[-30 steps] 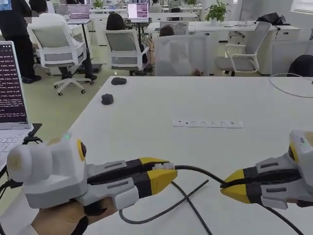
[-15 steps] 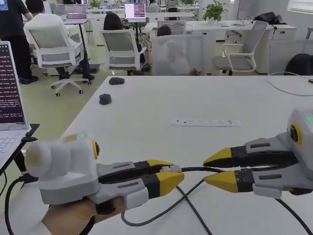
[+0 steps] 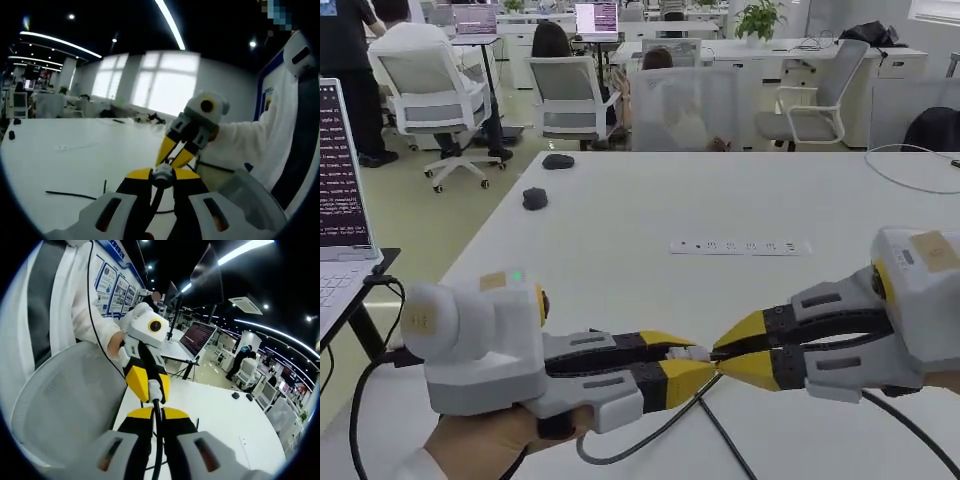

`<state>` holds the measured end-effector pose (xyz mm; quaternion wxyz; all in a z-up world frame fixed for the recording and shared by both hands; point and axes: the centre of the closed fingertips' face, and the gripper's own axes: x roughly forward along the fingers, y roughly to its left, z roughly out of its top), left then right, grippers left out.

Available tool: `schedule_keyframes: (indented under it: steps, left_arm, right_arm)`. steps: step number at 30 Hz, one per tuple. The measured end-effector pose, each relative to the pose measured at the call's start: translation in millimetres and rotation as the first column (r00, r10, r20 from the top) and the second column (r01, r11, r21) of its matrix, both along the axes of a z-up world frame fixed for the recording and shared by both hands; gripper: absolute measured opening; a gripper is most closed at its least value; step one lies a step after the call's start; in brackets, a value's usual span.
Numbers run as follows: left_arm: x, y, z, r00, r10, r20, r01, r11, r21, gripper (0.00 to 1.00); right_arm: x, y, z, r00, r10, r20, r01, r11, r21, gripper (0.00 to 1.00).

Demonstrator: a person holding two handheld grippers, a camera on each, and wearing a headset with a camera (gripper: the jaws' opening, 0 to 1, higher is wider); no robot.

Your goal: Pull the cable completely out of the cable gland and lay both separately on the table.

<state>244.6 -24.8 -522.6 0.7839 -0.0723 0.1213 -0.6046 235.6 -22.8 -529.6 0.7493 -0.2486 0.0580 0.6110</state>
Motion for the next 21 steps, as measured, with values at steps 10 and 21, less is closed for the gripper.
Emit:
schedule_keyframes:
  steps: [10,21]
  left_arm:
    - [2.2,0.0,2.8,1.0,0.0,-0.003,0.0,1.0,-0.017,0.16]
    - [6.3,5.6,3.9,1.0,0.015,0.001,-0.015,1.0,-0.019,0.16]
  right_arm:
    - [2.4,-0.8,1.7,1.0,-0.005,-0.007,0.005,1.0,0.024,0.04]
    - [7.2,-3.0,0.4,1.0,-0.022,-0.015,0.022,0.999,0.042,0.03]
